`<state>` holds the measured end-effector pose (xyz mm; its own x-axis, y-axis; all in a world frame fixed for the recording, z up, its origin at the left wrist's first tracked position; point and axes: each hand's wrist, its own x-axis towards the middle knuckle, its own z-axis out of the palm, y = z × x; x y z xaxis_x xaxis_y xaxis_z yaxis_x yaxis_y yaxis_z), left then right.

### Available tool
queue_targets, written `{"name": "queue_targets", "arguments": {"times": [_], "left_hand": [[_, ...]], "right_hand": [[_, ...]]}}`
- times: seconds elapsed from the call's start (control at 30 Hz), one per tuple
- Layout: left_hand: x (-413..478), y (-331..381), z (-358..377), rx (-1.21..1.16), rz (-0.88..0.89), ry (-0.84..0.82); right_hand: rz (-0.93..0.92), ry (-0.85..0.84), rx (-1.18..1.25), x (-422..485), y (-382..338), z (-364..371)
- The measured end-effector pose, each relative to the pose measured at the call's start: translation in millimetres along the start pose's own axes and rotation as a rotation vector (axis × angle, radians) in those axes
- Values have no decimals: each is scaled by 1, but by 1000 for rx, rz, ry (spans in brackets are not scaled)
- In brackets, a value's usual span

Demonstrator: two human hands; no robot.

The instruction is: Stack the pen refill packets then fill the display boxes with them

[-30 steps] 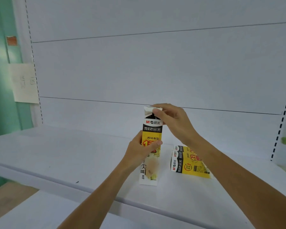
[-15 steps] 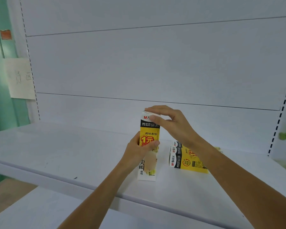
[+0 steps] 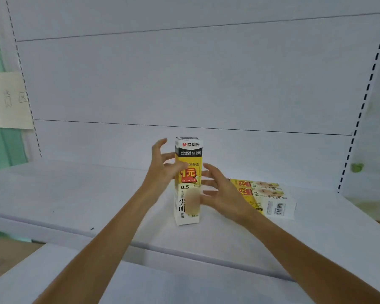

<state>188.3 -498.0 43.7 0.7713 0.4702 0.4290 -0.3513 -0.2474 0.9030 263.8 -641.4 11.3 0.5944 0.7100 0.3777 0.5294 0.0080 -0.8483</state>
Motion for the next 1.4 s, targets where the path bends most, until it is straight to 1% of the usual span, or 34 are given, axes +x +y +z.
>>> {"name": "queue_targets", "arguments": {"times": [0.07,0.1,0.13,0.2,0.23,0.27,0.3,0.33,0.4,0.43,0.5,0.53,0.57,0.6,0.67,0.73,0.77,0.83,0.87,0.9,1.0,1.07,1.13,1.23,1.27,1.33,1.37,1.4], "left_hand": [[2,8,6,169,63,9],[2,10,12,228,82,39],[0,12,18,207,72,88],[-3,13,32,-19,-48,162],[-4,11,37,-113,-115,168],[-4,9,40,-146,-161,161],[-5,5,43,-111,-180,145],[-7,2,45,46,-175,128],[-10,-11,50,476,-144,89],[-13,-18,53,577,-125,43],[-17,-32,62,614,-158,-89],[-16,-38,66,593,-203,-147],[-13,-44,68,541,-259,-187],[-10,-49,70,473,-313,-212],[-3,-57,74,317,-386,-212],[2,-63,77,85,-470,-206],[4,-62,80,-33,-506,-198],[7,-60,86,-138,-550,-165],[9,-58,88,-176,-564,-143],[12,-60,90,-185,-581,-144],[21,-72,94,-166,-613,-220],[23,-78,94,-123,-627,-206],[22,-76,94,-61,-582,-190],[22,-73,95,77,-489,-113],[22,-72,94,182,-460,-84],[18,-64,92,358,-375,-37],[16,-60,91,472,-293,-31],[15,-55,90,535,-267,2]], "right_hand": [[-48,17,-33,-6,6,9],[-57,42,-51,-7,5,11],[-63,78,-81,-8,1,11],[-81,173,-177,-9,-4,1],[-80,222,-248,-11,-5,-7],[-67,246,-343,-14,-6,-19],[-50,239,-434,-19,-6,-33],[-37,200,-496,-25,-3,-50],[6,88,-546,-41,4,-83],[40,34,-584,-48,10,-97],[60,-78,-808,-60,21,-113],[50,-112,-919,-64,27,-117],[48,-108,-958,-67,31,-119],[74,-67,-919,-71,32,-119],[168,98,-699,-74,33,-122],[319,311,-409,-73,33,-122],[413,396,-203,-70,33,-122],[532,468,221,-63,37,-123],[551,473,325,-59,41,-123],[567,455,360,-55,47,-123],[601,430,385,-43,56,-124],[622,444,355,-38,61,-125],[623,471,270,-36,63,-125],[585,551,167,-35,69,-127],[597,589,78,-35,68,-127],[588,583,-142,-34,64,-126],[568,575,-247,-34,60,-127],[556,585,-338,-35,54,-128]]}}
